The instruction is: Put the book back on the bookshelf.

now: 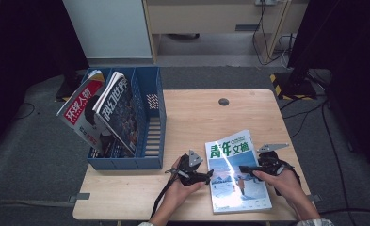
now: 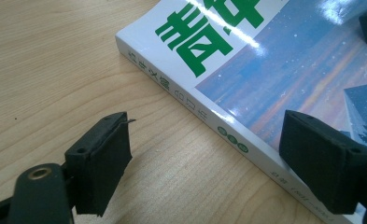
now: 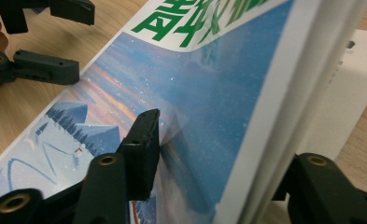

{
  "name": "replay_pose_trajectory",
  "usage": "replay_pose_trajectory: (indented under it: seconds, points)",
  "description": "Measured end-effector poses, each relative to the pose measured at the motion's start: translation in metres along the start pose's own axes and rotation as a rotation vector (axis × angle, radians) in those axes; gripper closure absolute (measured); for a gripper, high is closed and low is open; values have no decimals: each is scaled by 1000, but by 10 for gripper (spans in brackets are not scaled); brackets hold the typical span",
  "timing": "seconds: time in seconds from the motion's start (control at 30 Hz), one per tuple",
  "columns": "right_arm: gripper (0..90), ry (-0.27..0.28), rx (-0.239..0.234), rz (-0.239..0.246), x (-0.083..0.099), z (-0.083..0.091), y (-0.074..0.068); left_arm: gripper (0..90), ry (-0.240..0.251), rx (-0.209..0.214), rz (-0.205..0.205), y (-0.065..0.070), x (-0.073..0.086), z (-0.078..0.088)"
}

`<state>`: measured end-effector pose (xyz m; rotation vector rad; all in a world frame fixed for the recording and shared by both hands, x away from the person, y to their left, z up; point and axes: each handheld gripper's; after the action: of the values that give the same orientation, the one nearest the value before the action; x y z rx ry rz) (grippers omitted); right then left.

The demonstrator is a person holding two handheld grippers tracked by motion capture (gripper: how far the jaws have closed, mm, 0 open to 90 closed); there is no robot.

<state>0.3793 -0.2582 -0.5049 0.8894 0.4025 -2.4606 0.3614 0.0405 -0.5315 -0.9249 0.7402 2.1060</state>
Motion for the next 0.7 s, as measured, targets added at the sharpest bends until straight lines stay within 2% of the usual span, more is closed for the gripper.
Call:
replay_pose_trajectory:
  seconds: [0.27,0.4,0.63,0.67,0.7]
  points:
    - [652,7,-20,-57,-3,6,1,162,3,-9,-9,1,0,0]
    - [687,12,-22,-62,-4,7,1,162,10,-3,6,0,1,0]
    - [732,52,-39,-81,-8,12,-2,173,18,-4,21,0,2,1]
    - [735,54,-39,-85,-9,12,-3,176,19,-8,19,1,1,1]
    - [739,61,-37,-81,-9,12,-3,176,30,-20,-11,-1,0,1]
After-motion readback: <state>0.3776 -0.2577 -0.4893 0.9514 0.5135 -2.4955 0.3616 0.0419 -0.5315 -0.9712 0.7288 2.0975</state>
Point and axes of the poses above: each handheld gripper's, and its own axes: z roughly backward along the jaws, x roughly out of its underside, y roughly to its right, and after that the axes turned 13 degrees about x, right-handed
